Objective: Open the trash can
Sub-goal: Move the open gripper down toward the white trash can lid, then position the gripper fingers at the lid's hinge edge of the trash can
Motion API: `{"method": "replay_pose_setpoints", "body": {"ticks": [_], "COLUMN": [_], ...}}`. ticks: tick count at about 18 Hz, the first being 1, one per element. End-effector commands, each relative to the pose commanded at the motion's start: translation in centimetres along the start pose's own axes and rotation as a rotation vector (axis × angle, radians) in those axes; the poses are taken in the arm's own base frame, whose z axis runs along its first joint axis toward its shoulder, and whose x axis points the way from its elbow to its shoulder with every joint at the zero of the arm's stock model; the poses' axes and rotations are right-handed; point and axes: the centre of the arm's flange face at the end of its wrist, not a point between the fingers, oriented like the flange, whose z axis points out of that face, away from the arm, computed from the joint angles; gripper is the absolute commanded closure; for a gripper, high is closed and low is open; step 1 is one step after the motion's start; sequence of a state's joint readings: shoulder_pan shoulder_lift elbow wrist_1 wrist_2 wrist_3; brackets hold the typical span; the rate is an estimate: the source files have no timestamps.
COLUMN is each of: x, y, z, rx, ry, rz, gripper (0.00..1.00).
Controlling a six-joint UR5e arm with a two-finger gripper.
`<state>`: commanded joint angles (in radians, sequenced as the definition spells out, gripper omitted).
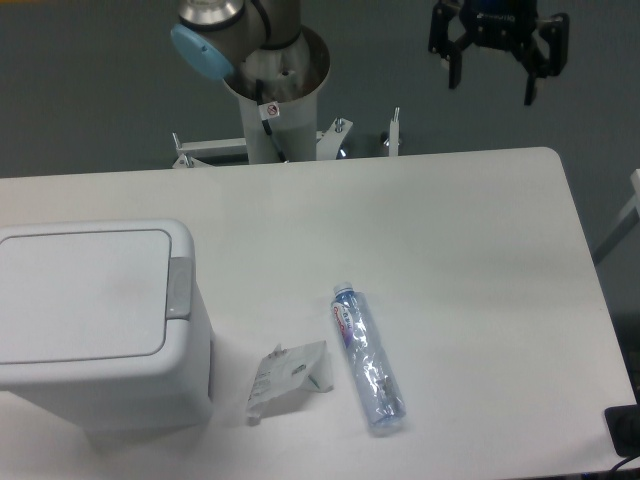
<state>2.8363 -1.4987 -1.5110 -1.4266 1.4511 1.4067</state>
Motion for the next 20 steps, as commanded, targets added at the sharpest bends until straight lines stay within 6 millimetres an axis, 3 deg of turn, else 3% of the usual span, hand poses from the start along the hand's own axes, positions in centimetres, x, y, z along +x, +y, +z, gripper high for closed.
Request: {"method": "replay_pose_setpoints", "body": {"ticks": [3, 5, 8, 13, 17, 20], "x": [0.0, 0.2, 0.8, 2.1, 4.4, 6.5], "y": [-0.3, -1.8, -6.2, -11.5, -16.9, -20.5], "z": [0.0, 0.1, 0.9, 2.4, 3.4, 5.6], "rx": [0.006, 0.014, 0.076, 0.2, 0.39, 0.386], "ry": [0.002, 0.004, -0.011, 0.053, 0.296, 0.392], "rz": [0.004, -0.016, -0.092, -0.346, -0.588, -0.584], "gripper": [0.0, 0.0, 0.0, 0.0, 0.0, 0.0]}}
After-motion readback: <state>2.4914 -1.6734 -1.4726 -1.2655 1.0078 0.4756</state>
